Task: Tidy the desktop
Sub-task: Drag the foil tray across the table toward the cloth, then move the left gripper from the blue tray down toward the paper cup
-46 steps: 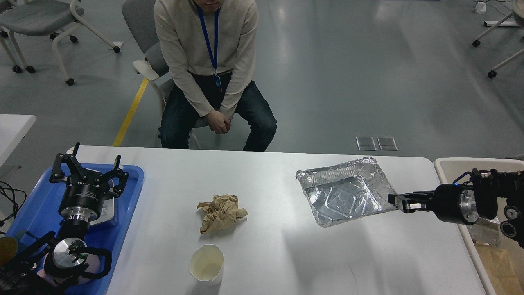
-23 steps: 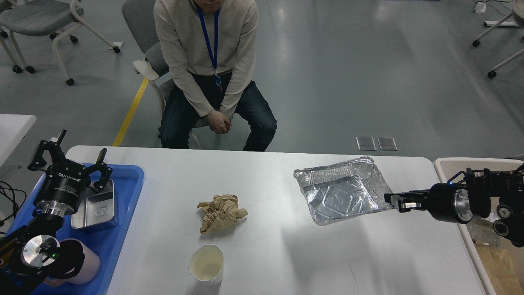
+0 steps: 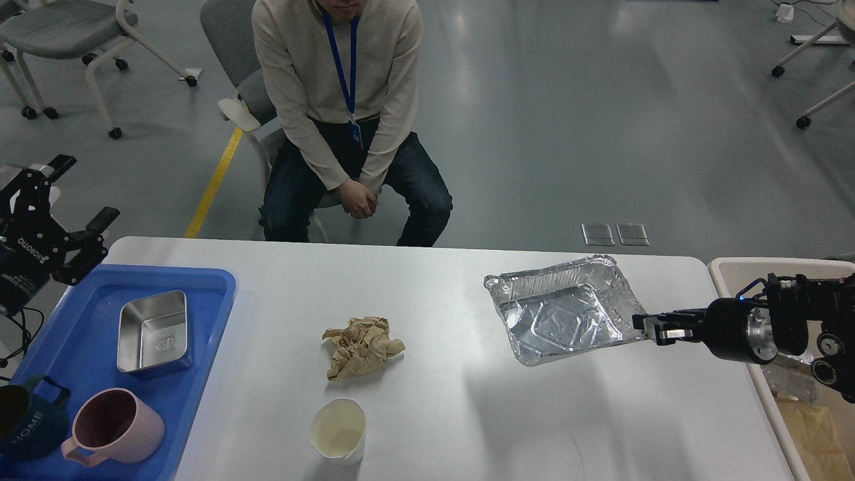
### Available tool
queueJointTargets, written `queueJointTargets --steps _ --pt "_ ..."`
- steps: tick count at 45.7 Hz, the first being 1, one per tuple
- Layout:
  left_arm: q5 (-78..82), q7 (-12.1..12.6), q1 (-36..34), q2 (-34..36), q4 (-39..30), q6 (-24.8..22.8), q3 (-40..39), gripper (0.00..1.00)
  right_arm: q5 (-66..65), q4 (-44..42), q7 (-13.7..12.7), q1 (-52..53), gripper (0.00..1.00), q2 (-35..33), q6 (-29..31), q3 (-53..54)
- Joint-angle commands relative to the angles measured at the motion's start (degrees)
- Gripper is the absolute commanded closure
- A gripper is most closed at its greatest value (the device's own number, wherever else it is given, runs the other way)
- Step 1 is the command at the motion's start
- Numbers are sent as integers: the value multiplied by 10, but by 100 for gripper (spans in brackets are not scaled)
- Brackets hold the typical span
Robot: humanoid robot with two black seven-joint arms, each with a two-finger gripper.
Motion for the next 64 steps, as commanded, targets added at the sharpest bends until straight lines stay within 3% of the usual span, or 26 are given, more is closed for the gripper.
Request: queueJointTargets --steps 1,4,11,14,20,23,24,29,36,41,51,56,57,59,64 --pt "69 -6 -43 54 2 -154 -10 4 0 1 0 0 100 -4 0 0" --pt "64 -6 -46 48 -7 -193 -16 4 0 1 0 0 100 -4 0 0" --pt "48 -11 -43 36 -12 -190 -28 4 1 1 0 0 100 -19 0 0" --pt "48 -3 -43 36 -12 -167 -23 4 1 2 0 -1 100 -24 -1 0" --pt "53 25 -37 38 -12 -75 -15 4 1 2 0 -2 100 -24 -3 0" --pt "55 68 -30 39 -17 -14 -9 4 1 2 0 -3 100 -21 -3 0" --pt "55 114 -22 42 -28 45 3 4 1 3 0 -3 100 -20 -3 0" --pt "55 220 -15 68 -84 142 27 4 1 2 0 -3 100 -20 -3 0" --pt "55 342 -15 122 -162 170 47 4 1 2 0 -2 100 -20 -4 0" --pt "55 390 -13 156 -211 174 50 4 1 2 0 -4 100 -19 -4 0" --pt "55 382 -14 206 -237 188 71 4 1 2 1 -6 100 -21 -4 0" --pt "59 345 -14 203 -237 189 71 4 1 2 1 -5 100 -20 -4 0" --pt "61 326 -14 201 -237 188 72 4 1 2 1 -5 100 -20 -4 0" --pt "64 310 -14 198 -237 188 72 4 1 2 1 -6 100 -21 -4 0" --pt "84 308 -14 191 -237 190 71 4 1 2 2 -6 100 -22 -4 0"
